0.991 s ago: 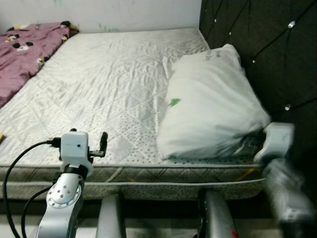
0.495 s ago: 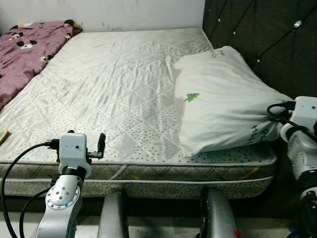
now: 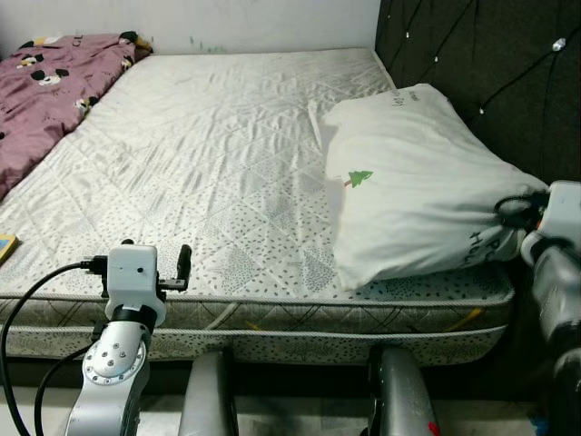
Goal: Clean up the room
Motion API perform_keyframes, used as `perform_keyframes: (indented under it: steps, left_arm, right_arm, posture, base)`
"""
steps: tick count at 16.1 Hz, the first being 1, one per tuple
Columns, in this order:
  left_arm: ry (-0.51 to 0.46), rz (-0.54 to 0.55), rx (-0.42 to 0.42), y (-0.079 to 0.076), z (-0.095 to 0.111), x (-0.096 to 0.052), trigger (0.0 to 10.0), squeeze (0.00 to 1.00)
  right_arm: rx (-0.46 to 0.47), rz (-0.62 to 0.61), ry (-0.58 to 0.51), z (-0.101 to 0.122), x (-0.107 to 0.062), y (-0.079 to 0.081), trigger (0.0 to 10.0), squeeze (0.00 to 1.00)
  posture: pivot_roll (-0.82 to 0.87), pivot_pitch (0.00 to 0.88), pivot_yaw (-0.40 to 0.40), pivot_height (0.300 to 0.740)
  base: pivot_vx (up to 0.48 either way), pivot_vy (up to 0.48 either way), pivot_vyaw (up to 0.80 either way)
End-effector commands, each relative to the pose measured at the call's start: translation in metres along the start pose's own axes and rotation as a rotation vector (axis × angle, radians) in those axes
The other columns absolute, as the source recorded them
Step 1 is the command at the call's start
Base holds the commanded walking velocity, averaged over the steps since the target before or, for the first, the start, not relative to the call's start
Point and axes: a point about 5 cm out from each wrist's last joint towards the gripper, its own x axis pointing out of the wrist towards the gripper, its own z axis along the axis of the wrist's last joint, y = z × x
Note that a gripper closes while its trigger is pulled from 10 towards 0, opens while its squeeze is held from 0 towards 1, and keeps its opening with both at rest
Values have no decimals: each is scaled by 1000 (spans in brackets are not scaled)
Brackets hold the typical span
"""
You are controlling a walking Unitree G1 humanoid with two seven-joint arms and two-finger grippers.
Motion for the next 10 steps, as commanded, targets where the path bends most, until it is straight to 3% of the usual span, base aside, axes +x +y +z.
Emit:
perform_keyframes:
  steps: [1,3,7,10]
  left_arm:
    - [-2,10,6,2,1,2,10000,0]
    - [-8,11,1,1,2,4,10000,0]
    - [-9,3,-5,-2,1,5,10000,0]
    - [-15,4,-4,-1,2,8,10000,0]
  right_arm:
    - [15,-31,-26,-5,-6,-3,0,0]
    - [-1,-38,33,-36,-23,-3,0,0]
    - [-16,-38,88,-60,-39,-3,0,0]
    - [-14,-19,100,-64,-41,5,0,0]
  posture:
    - [52,16,52,498]
    - [46,9,48,498]
    - [35,4,52,498]
    - [40,0,48,498]
  base:
    - [0,0,0]
    - [0,0,0]
    - [0,0,0]
    - [0,0,0]
